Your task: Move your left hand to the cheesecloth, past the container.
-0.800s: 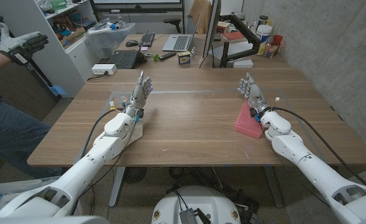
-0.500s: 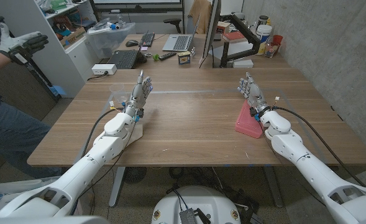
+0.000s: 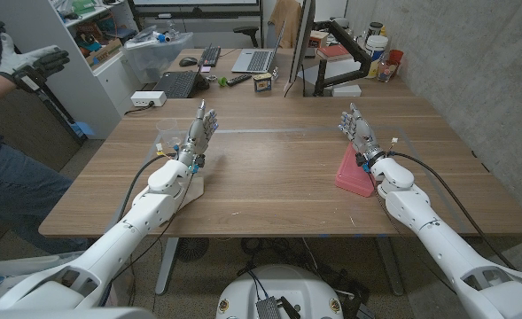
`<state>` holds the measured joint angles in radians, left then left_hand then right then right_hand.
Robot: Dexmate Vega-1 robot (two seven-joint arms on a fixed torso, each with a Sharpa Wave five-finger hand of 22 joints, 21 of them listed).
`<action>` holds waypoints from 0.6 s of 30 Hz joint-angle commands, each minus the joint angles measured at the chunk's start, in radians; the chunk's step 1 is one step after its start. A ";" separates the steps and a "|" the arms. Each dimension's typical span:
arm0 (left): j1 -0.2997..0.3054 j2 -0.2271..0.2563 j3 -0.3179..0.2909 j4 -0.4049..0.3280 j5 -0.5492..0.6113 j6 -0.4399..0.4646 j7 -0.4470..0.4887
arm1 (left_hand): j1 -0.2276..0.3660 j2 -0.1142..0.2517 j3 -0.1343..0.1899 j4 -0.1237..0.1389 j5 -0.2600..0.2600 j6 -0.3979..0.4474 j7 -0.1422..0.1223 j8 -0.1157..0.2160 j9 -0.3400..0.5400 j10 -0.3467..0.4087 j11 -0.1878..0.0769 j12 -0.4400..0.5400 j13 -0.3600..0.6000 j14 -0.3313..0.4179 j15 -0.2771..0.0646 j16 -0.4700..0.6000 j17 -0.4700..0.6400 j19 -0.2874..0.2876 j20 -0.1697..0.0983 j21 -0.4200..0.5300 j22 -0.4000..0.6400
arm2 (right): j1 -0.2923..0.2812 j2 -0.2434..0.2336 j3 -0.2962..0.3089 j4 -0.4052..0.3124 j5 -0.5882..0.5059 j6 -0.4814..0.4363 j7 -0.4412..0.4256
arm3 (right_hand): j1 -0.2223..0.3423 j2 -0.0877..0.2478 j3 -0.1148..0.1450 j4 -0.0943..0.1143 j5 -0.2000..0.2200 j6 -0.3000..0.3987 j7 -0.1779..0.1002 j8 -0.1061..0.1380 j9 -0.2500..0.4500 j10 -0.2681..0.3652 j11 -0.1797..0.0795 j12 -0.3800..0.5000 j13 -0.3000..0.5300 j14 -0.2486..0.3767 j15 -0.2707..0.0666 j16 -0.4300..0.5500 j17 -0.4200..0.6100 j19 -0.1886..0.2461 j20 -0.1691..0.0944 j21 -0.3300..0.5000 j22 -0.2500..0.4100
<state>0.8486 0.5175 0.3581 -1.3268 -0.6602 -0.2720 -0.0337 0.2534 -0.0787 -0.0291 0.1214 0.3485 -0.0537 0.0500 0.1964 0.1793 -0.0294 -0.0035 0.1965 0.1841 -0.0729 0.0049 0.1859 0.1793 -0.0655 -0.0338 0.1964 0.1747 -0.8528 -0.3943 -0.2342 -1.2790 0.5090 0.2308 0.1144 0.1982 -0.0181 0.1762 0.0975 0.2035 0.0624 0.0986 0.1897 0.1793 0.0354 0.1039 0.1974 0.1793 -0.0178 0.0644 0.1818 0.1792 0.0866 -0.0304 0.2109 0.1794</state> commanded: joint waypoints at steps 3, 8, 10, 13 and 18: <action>0.000 0.007 -0.004 -0.010 0.003 0.003 0.001 | 0.011 0.009 -0.006 0.004 0.011 0.003 -0.003 0.005 0.006 -0.005 0.000 0.007 0.001 -0.003 -0.001 0.004 0.005 -0.008 -0.009 0.002 0.005 | 0.004 0.030 0.031 0.005 -0.047 -0.025 0.025 | 0.009 0.006 0.006 -0.005 0.005 0.003 0.001 0.006 0.005 0.004 0.008 0.008 0.003 0.004 0.009 0.006 0.003 0.008 0.003 0.001 0.003; 0.004 0.015 -0.006 -0.020 0.004 0.009 0.004 | 0.013 0.012 -0.006 0.004 0.012 0.006 -0.004 0.006 0.006 -0.005 -0.001 0.006 0.001 -0.002 -0.001 0.004 0.005 -0.008 -0.006 0.002 0.005 | 0.004 0.039 0.040 0.006 -0.055 -0.025 0.024 | 0.009 0.006 0.005 -0.006 0.005 0.003 -0.002 0.005 0.005 0.006 0.010 0.009 0.003 0.004 0.010 0.005 0.003 0.008 0.005 0.001 0.003; 0.005 0.016 -0.009 -0.022 -0.002 0.009 -0.002 | 0.013 0.012 -0.006 0.004 0.012 0.006 -0.004 0.005 0.006 -0.005 -0.002 0.006 0.001 -0.001 -0.001 0.005 0.005 -0.009 -0.004 0.002 0.005 | 0.004 0.042 0.043 0.007 -0.056 -0.025 0.025 | 0.009 0.006 0.005 -0.006 0.005 0.002 -0.003 0.005 0.005 0.006 0.010 0.009 0.003 0.004 0.009 0.005 0.003 0.007 0.007 0.000 0.003; 0.009 0.020 -0.012 -0.027 -0.003 0.007 -0.001 | 0.014 0.014 -0.006 0.003 0.013 0.007 -0.004 0.006 0.006 -0.005 -0.002 0.006 0.001 -0.001 0.000 0.005 0.005 -0.009 -0.002 0.002 0.005 | 0.005 0.042 0.047 0.009 -0.060 -0.027 0.029 | 0.009 0.007 0.005 -0.006 0.005 0.002 -0.004 0.005 0.005 0.006 0.009 0.009 0.003 0.005 0.008 0.006 0.003 0.007 0.006 0.000 0.003; 0.016 0.028 -0.018 -0.039 -0.006 0.005 -0.004 | 0.016 0.017 -0.006 0.003 0.014 0.007 -0.004 0.005 0.006 -0.002 -0.002 0.007 0.002 0.001 0.001 0.005 0.005 -0.010 0.001 0.002 0.005 | 0.005 0.046 0.054 0.008 -0.064 -0.023 0.031 | 0.009 0.007 0.004 -0.007 0.005 0.001 -0.003 0.004 0.005 0.007 0.009 0.009 0.003 0.009 0.008 0.007 0.003 0.010 0.007 0.000 0.003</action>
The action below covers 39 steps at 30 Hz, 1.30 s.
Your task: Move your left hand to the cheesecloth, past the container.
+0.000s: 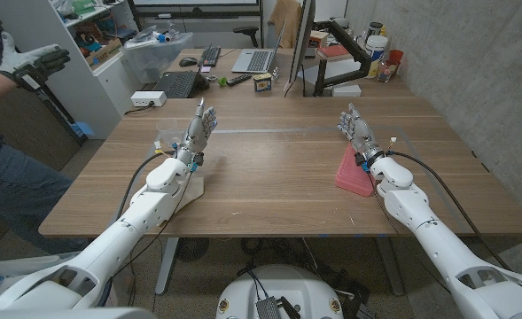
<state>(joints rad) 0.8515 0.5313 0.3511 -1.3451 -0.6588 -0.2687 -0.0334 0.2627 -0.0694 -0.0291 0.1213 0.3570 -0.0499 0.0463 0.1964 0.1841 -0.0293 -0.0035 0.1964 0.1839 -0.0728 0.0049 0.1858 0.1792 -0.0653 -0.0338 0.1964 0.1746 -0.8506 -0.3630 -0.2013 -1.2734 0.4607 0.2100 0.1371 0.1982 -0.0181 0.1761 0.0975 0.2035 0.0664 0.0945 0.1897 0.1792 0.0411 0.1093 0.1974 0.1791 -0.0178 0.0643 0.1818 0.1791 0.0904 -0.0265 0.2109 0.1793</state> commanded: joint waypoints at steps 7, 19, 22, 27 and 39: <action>0.024 0.028 -0.016 -0.042 -0.003 0.006 0.004 | 0.010 0.012 -0.006 0.002 0.007 0.005 0.000 0.005 0.001 -0.002 -0.006 0.007 0.002 0.002 0.001 0.005 0.005 -0.012 0.007 0.002 0.006 | -0.004 0.014 0.026 -0.017 -0.024 0.006 0.007 | 0.008 0.008 0.003 -0.007 0.005 -0.003 0.002 0.004 0.006 0.001 0.003 0.009 0.004 0.010 0.008 0.007 0.003 0.007 0.003 0.000 0.003; 0.037 0.046 -0.020 -0.064 0.001 0.014 0.008 | 0.015 0.017 -0.007 0.001 0.009 0.006 -0.001 0.005 0.001 -0.002 -0.001 0.006 0.002 0.002 0.000 0.004 0.005 -0.015 0.014 0.001 0.006 | -0.015 0.008 0.025 -0.044 -0.029 0.013 0.001 | 0.008 0.008 0.001 -0.008 0.004 -0.004 -0.001 0.004 0.006 0.004 0.003 0.010 0.004 0.011 0.007 0.007 0.003 0.007 0.004 -0.001 0.003; 0.044 0.056 -0.022 -0.079 0.005 0.017 0.012 | 0.016 0.018 -0.007 0.000 0.009 0.006 -0.001 0.005 0.001 -0.002 -0.001 0.007 0.002 0.002 0.000 0.005 0.005 -0.015 0.014 0.001 0.006 | -0.019 0.006 0.025 -0.049 -0.029 0.012 -0.001 | 0.008 0.009 0.001 -0.008 0.004 -0.003 -0.002 0.004 0.006 0.004 0.004 0.010 0.004 0.011 0.008 0.007 0.003 0.007 0.004 -0.002 0.004; 0.049 0.068 -0.023 -0.092 0.010 0.023 0.014 | 0.019 0.020 -0.007 -0.001 0.010 0.007 0.000 0.005 0.002 -0.002 -0.002 0.006 0.002 0.002 0.001 0.004 0.005 -0.015 0.015 0.001 0.006 | -0.023 0.005 0.025 -0.052 -0.029 0.014 -0.004 | 0.008 0.009 0.000 -0.009 0.004 -0.004 -0.002 0.003 0.006 0.005 0.004 0.010 0.004 0.012 0.008 0.007 0.004 0.007 0.005 -0.002 0.004; 0.073 0.096 -0.030 -0.139 0.030 0.019 0.030 | 0.028 0.025 -0.006 -0.005 0.012 0.007 0.000 0.005 0.002 -0.002 -0.003 0.006 0.002 0.003 0.001 0.004 0.005 -0.018 0.021 0.001 0.006 | -0.029 0.001 0.024 -0.061 -0.027 0.023 -0.007 | 0.007 0.010 -0.001 -0.009 0.004 -0.003 -0.002 0.003 0.006 0.006 0.004 0.010 0.004 0.013 0.007 0.007 0.004 0.007 0.005 -0.003 0.004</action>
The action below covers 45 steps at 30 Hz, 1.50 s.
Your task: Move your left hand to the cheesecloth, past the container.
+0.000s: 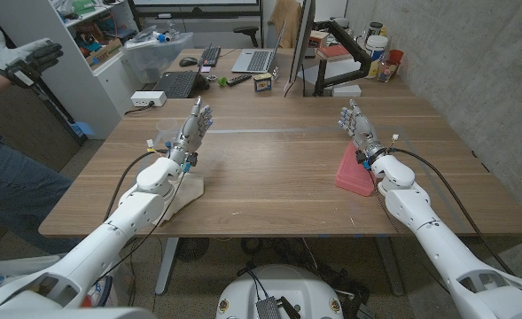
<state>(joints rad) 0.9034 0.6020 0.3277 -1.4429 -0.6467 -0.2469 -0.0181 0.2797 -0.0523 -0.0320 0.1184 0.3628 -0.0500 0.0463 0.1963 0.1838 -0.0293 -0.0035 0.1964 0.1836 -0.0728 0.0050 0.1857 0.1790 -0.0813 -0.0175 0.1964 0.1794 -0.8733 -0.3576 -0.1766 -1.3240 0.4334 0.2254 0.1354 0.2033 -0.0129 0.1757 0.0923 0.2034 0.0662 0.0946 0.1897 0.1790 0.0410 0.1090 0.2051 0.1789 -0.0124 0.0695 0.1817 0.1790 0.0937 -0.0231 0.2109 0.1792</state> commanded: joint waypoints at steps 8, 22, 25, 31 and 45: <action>0.042 0.046 -0.015 -0.068 0.025 -0.007 0.020 | 0.018 0.011 -0.002 -0.005 0.007 0.007 -0.001 0.004 0.002 -0.001 0.000 0.006 0.002 0.003 0.001 0.004 0.005 -0.004 0.008 0.001 0.001 | -0.011 -0.007 -0.004 -0.016 0.000 0.005 -0.009 | 0.002 0.005 -0.002 -0.005 0.004 -0.003 -0.002 0.004 0.006 0.006 0.005 0.003 0.004 0.008 0.002 0.007 0.004 0.004 0.002 -0.004 0.004; 0.070 0.070 -0.030 -0.085 0.041 -0.025 0.034 | 0.036 0.018 0.000 -0.013 0.009 0.015 -0.002 0.007 0.002 0.005 0.002 0.008 0.003 0.009 0.003 0.005 0.004 -0.003 0.016 0.002 0.001 | -0.010 -0.011 -0.011 -0.023 -0.006 0.009 -0.013 | 0.002 0.007 -0.003 -0.006 0.004 -0.003 -0.005 0.003 0.006 0.008 0.006 0.003 0.004 0.010 0.003 0.006 0.004 0.004 0.003 -0.004 0.004; 0.075 0.076 -0.034 -0.089 0.043 -0.028 0.035 | 0.040 0.019 0.000 -0.015 0.010 0.018 -0.003 0.008 0.002 0.007 -0.007 0.008 0.003 0.010 0.004 0.006 0.005 -0.002 0.017 0.002 0.001 | -0.010 -0.012 -0.013 -0.026 -0.006 0.007 -0.014 | 0.002 0.007 -0.003 -0.007 0.004 -0.002 -0.006 0.003 0.006 0.010 0.006 0.004 0.004 0.012 0.003 0.007 0.004 0.004 0.003 -0.005 0.004; 0.084 0.088 -0.040 -0.095 0.043 -0.031 0.030 | 0.045 0.020 0.000 -0.017 0.010 0.022 -0.005 0.009 0.002 0.010 -0.004 0.009 0.003 0.013 0.003 0.006 0.005 -0.002 0.019 0.003 0.001 | -0.012 -0.015 -0.015 -0.030 -0.007 0.005 -0.016 | 0.002 0.007 -0.004 -0.007 0.004 -0.002 -0.007 0.004 0.006 0.012 0.006 0.004 0.004 0.015 0.003 0.008 0.004 0.005 0.003 -0.005 0.004; 0.109 0.114 -0.053 -0.116 0.050 -0.037 0.029 | 0.054 0.023 0.000 -0.021 0.011 0.024 -0.008 0.009 0.003 0.011 -0.007 0.009 0.003 0.015 0.003 0.006 0.005 -0.001 0.022 0.004 0.002 | -0.017 -0.020 -0.014 -0.038 -0.004 0.000 -0.021 | 0.002 0.008 -0.006 -0.009 0.004 -0.002 -0.008 0.003 0.006 0.013 0.004 0.004 0.004 0.016 0.002 0.007 0.004 0.006 0.004 -0.005 0.004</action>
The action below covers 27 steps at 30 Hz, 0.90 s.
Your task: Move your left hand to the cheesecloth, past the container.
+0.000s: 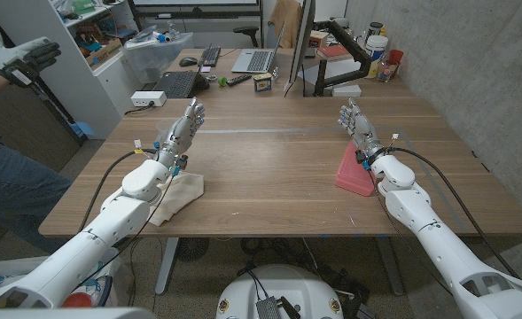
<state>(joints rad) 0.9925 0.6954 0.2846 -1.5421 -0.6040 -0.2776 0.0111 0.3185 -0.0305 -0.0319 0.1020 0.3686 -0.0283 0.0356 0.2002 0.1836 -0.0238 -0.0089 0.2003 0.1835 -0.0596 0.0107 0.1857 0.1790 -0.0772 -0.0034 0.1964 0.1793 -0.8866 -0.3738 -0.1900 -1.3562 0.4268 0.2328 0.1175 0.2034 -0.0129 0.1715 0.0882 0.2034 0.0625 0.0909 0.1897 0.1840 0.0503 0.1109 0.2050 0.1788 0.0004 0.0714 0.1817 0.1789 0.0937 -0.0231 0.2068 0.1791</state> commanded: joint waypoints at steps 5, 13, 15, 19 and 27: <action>0.028 0.036 -0.014 -0.027 0.018 -0.004 0.004 | 0.018 0.003 -0.001 -0.005 0.005 0.003 0.004 0.004 0.003 0.007 -0.001 0.005 0.003 0.003 -0.002 0.007 0.005 -0.005 0.011 0.004 0.002 | -0.007 -0.002 0.002 -0.006 0.001 -0.003 -0.012 | 0.001 0.009 -0.003 -0.005 0.004 0.001 -0.004 0.003 0.001 0.010 0.001 0.007 0.004 0.014 -0.001 0.011 0.004 0.011 0.003 0.000 0.004; 0.040 0.059 -0.018 -0.046 0.037 0.002 0.012 | 0.023 0.004 -0.001 -0.007 0.006 0.008 0.005 0.005 0.003 0.009 0.003 0.006 0.003 0.004 -0.001 0.006 0.005 -0.005 0.011 0.004 0.002 | -0.001 -0.002 0.000 0.000 0.001 -0.001 -0.009 | 0.001 0.010 -0.004 -0.006 0.003 0.001 -0.005 0.003 0.001 0.014 -0.001 0.008 0.004 0.017 -0.002 0.011 0.005 0.013 0.003 0.000 0.004; 0.043 0.066 -0.018 -0.056 0.047 0.003 0.017 | 0.024 0.004 -0.002 -0.007 0.006 0.008 0.005 0.005 0.003 0.009 0.003 0.006 0.003 0.004 -0.001 0.006 0.005 -0.005 0.011 0.004 0.002 | 0.001 -0.002 -0.001 0.003 0.000 0.000 -0.009 | 0.001 0.010 -0.004 -0.006 0.003 0.002 -0.005 0.004 0.001 0.016 -0.001 0.008 0.004 0.018 -0.003 0.011 0.005 0.013 0.003 0.000 0.004; 0.046 0.074 -0.019 -0.066 0.056 0.000 0.018 | 0.026 0.005 -0.002 -0.008 0.006 0.010 0.003 0.005 0.003 0.009 0.003 0.005 0.003 0.005 -0.001 0.006 0.005 -0.005 0.012 0.004 0.002 | 0.005 0.001 -0.002 0.010 0.000 0.004 -0.007 | 0.001 0.010 -0.005 -0.006 0.003 0.004 -0.005 0.004 0.001 0.017 -0.002 0.008 0.004 0.018 -0.003 0.011 0.005 0.014 0.002 0.000 0.004; 0.055 0.100 -0.023 -0.089 0.099 0.010 0.047 | 0.029 0.006 -0.003 -0.009 0.006 0.010 0.003 0.005 0.003 0.010 0.001 0.005 0.003 0.005 -0.001 0.006 0.006 -0.006 0.013 0.004 0.002 | 0.012 -0.003 -0.004 0.015 -0.003 0.002 0.000 | 0.001 0.011 -0.006 -0.007 0.003 0.005 -0.006 0.005 0.001 0.018 -0.001 0.008 0.005 0.022 -0.003 0.012 0.005 0.015 0.003 0.000 0.004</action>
<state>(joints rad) 1.0351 0.7634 0.2671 -1.6025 -0.5476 -0.2785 0.0340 0.3350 -0.0208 -0.0350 0.0990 0.3686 -0.0246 0.0395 0.2002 0.1835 -0.0202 -0.0053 0.2003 0.1835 -0.0596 0.0107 0.1857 0.1790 -0.0832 0.0025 0.1964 0.1791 -0.8838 -0.3762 -0.1911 -1.3509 0.4267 0.2314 0.1102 0.2033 -0.0129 0.1673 0.0840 0.2034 0.0662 0.0872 0.1896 0.1838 0.0591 0.1090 0.2050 0.1788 0.0165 0.0660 0.1887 0.1788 0.1011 -0.0233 0.2069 0.1791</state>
